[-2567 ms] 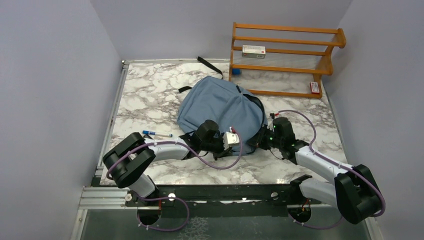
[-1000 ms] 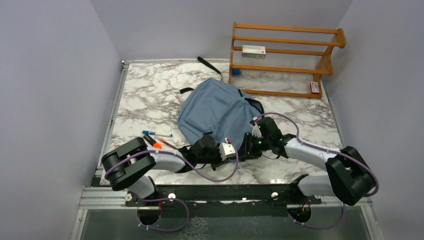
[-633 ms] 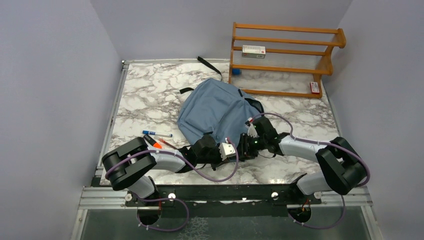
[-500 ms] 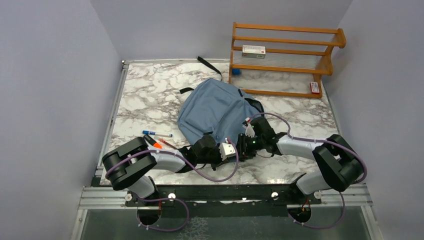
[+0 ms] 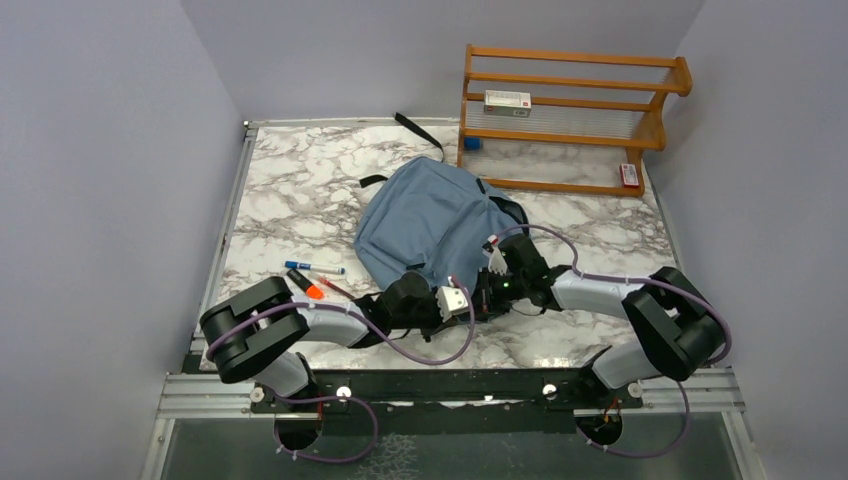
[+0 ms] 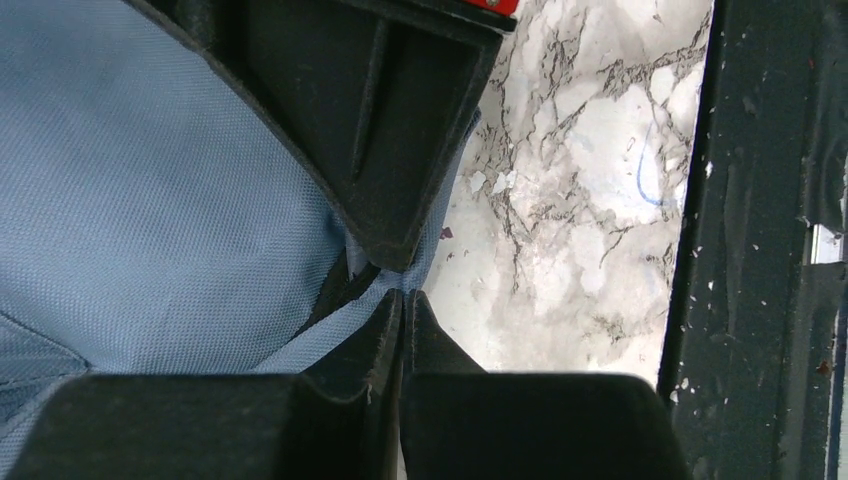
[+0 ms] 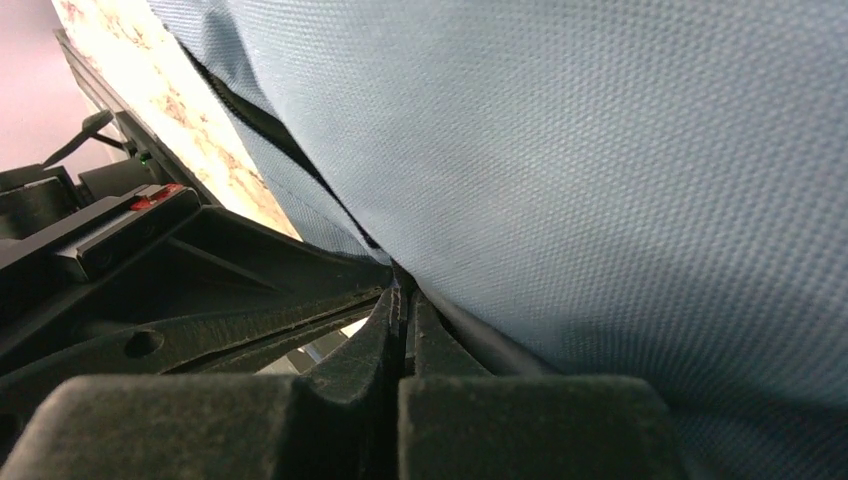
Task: Pack the student bag
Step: Zip the student bag at the center of the board.
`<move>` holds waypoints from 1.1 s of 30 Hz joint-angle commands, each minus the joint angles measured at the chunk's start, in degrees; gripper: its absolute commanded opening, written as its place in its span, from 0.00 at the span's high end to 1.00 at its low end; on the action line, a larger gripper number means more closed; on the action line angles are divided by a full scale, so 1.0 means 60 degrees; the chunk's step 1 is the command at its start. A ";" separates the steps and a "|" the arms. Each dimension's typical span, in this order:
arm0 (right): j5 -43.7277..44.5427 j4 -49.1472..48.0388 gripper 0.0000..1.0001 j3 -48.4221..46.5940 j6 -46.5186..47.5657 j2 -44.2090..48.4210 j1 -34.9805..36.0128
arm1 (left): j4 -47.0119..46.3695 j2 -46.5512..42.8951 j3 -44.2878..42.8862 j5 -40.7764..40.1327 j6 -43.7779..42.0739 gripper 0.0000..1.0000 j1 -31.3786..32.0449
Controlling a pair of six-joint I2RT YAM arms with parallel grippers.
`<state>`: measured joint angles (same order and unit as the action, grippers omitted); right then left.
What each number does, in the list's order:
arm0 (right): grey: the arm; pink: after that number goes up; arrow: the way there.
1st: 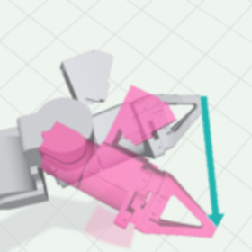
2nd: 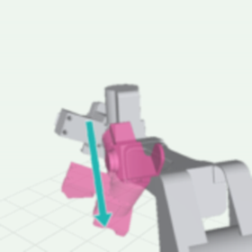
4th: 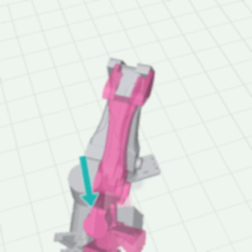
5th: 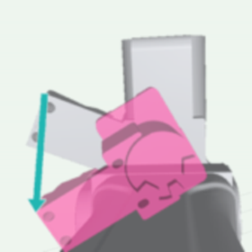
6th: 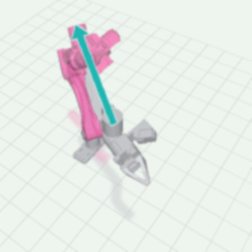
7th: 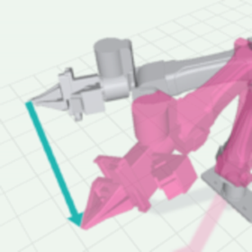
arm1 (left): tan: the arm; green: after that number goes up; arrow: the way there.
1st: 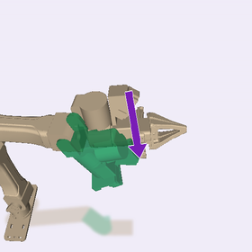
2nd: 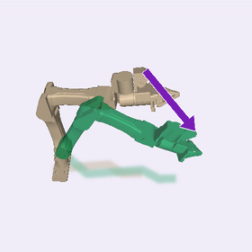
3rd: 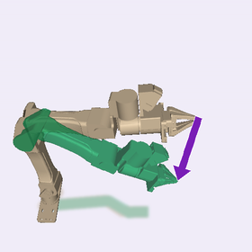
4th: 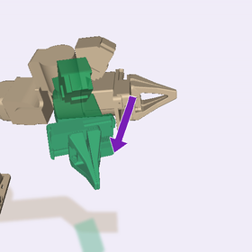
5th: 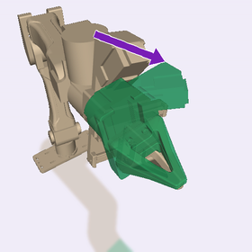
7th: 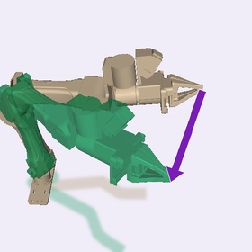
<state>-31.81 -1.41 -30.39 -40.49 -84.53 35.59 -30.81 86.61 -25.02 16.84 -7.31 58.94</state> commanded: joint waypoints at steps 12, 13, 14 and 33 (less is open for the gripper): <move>0.1325 0.0030 0.99 -0.0861 0.0187 0.1393 0.0088 | 0.0198 -0.1260 0.0820 -0.0545 0.0555 0.76 0.0109; 0.1342 0.0074 0.99 -0.0877 0.0232 0.1376 0.0088 | 0.0198 -0.1302 0.0835 -0.0563 0.0559 0.76 0.0109; 0.1356 0.0105 0.99 -0.0874 0.0261 0.1383 0.0088 | 0.0198 -0.1336 0.0845 -0.0589 0.0559 0.76 0.0109; -0.0556 0.0216 0.99 -0.2309 0.3522 0.0707 0.0088 | 0.0188 -0.3957 0.1917 -0.2405 0.0877 0.54 0.0094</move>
<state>-30.83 2.63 -40.75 -25.54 -78.67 36.38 -30.48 65.41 -14.96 7.40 -3.20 59.13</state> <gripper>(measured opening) 0.012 0.449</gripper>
